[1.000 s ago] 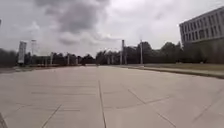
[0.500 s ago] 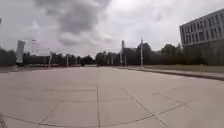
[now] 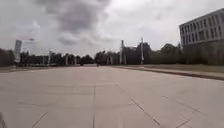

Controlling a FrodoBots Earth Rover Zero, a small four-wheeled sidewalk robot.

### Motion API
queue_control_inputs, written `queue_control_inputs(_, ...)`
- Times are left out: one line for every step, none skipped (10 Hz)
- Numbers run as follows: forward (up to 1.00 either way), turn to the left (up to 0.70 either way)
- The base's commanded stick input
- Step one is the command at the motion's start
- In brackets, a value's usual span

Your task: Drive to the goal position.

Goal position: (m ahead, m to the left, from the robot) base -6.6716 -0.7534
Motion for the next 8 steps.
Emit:
queue_control_inputs(0.70, 0.00)
queue_control_inputs(0.70, 0.00)
queue_control_inputs(0.70, 0.00)
queue_control_inputs(0.70, 0.00)
queue_control_inputs(0.61, 0.00)
queue_control_inputs(0.02, 0.00)
queue_control_inputs(0.11, 0.02)
queue_control_inputs(0.23, 0.05)
